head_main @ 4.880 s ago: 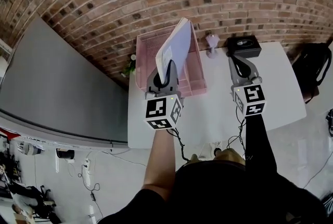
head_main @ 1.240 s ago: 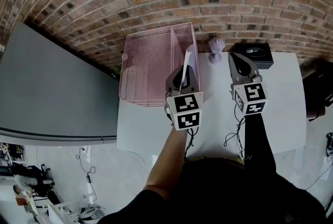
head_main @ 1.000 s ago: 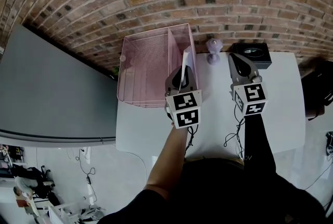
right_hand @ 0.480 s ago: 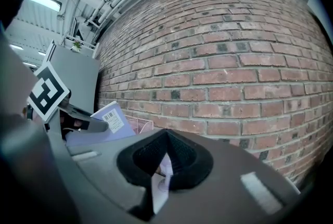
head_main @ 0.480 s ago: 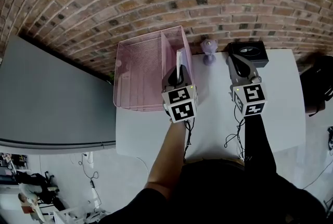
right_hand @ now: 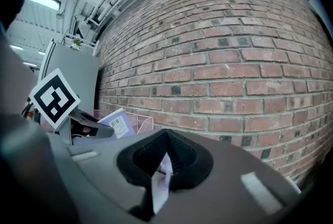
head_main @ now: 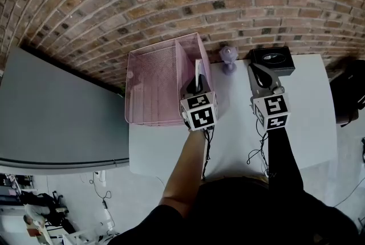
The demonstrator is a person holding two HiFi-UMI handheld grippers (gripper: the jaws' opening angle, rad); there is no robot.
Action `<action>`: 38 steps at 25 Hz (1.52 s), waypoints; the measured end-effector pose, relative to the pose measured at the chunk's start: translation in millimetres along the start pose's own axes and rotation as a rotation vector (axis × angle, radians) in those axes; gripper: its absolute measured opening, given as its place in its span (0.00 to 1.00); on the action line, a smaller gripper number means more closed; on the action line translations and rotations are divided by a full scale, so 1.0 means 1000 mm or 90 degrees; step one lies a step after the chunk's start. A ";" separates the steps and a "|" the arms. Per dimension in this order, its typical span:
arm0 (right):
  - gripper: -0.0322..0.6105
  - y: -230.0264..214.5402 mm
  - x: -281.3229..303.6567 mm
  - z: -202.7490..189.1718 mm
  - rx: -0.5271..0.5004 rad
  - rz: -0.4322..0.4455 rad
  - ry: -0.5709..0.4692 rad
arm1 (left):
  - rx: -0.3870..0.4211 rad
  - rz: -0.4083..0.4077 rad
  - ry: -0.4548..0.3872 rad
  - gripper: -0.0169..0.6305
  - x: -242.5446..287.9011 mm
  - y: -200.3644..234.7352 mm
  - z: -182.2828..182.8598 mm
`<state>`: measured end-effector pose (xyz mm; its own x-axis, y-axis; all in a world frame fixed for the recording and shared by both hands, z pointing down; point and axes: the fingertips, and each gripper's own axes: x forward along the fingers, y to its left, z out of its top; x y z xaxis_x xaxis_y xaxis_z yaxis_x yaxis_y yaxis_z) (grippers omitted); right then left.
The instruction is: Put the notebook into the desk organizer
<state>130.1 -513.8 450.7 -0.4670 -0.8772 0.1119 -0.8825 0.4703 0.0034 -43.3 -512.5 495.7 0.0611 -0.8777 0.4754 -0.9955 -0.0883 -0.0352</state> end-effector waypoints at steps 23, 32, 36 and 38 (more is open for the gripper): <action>0.05 0.001 0.015 -0.023 0.003 0.001 0.037 | 0.032 -0.008 -0.016 0.09 0.044 0.006 0.012; 0.05 0.006 0.013 -0.036 -0.003 0.007 0.057 | -0.022 -0.046 -0.068 0.14 0.059 0.009 0.040; 0.05 0.008 0.012 -0.034 -0.004 0.009 0.056 | -0.034 -0.084 -0.079 0.25 0.055 0.001 0.045; 0.05 0.008 0.013 -0.032 -0.005 0.011 0.053 | -0.027 -0.098 -0.079 0.33 0.054 -0.005 0.045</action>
<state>119.1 -518.1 483.8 -0.4750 -0.8583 0.1943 -0.8742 0.4856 0.0079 -32.0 -580.5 482.3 0.2181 -0.9068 0.3608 -0.9758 -0.2076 0.0682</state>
